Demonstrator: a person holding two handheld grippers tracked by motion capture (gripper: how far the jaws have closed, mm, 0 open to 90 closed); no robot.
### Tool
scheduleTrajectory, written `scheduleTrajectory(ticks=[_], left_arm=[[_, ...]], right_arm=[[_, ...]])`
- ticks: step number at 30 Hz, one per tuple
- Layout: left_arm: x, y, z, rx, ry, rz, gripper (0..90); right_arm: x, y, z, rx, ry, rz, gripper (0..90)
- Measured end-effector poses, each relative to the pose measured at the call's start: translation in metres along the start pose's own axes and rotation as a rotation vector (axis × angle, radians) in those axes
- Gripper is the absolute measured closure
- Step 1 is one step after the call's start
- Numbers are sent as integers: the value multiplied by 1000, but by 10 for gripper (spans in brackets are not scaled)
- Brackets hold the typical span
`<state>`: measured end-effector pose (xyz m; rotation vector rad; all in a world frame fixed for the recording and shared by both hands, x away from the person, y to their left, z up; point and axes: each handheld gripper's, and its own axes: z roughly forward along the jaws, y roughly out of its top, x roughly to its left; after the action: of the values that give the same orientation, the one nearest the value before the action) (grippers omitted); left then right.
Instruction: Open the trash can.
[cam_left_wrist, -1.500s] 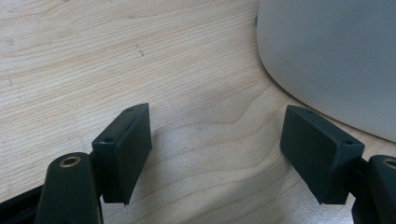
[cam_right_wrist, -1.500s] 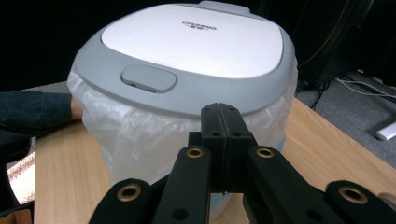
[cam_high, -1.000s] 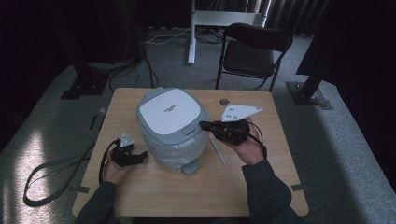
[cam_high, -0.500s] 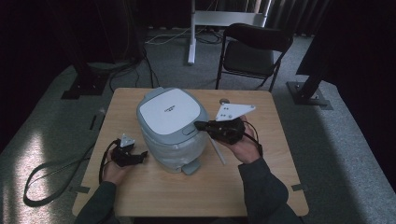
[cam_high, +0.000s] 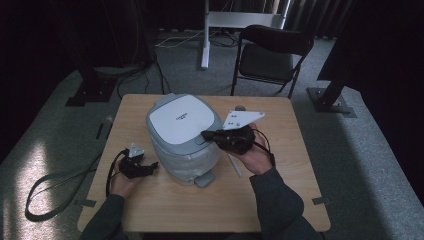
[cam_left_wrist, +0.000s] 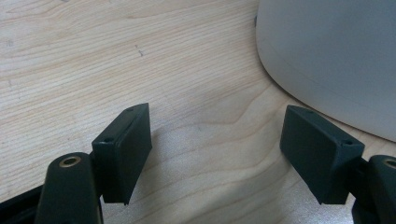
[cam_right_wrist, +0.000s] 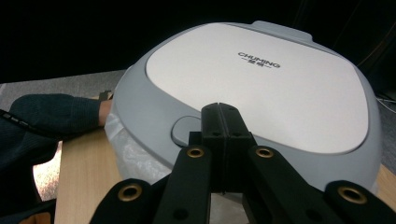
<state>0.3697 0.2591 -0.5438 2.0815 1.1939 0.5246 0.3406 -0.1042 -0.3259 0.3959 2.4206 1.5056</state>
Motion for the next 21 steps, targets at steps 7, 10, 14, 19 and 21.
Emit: scheduleTrajectory(ticks=[7,10,14,19,21], left_arm=[[0,0,0,0,0,0,252],[0,0,0,0,-1,0,252],[0,0,0,0,-1,2,252],[0,0,0,-1,-3,1,252],[0,0,0,-3,-6,-1,252]], right_arm=[[1,0,-1,12,-5,-6,900],[2,-2,-2,-3,-10,-12,897],[-1,-6,-5,-18,-33,4,850],[-9,-11,-15,-36,-67,32,808],[-13,-13,-19,-41,-83,48,805]])
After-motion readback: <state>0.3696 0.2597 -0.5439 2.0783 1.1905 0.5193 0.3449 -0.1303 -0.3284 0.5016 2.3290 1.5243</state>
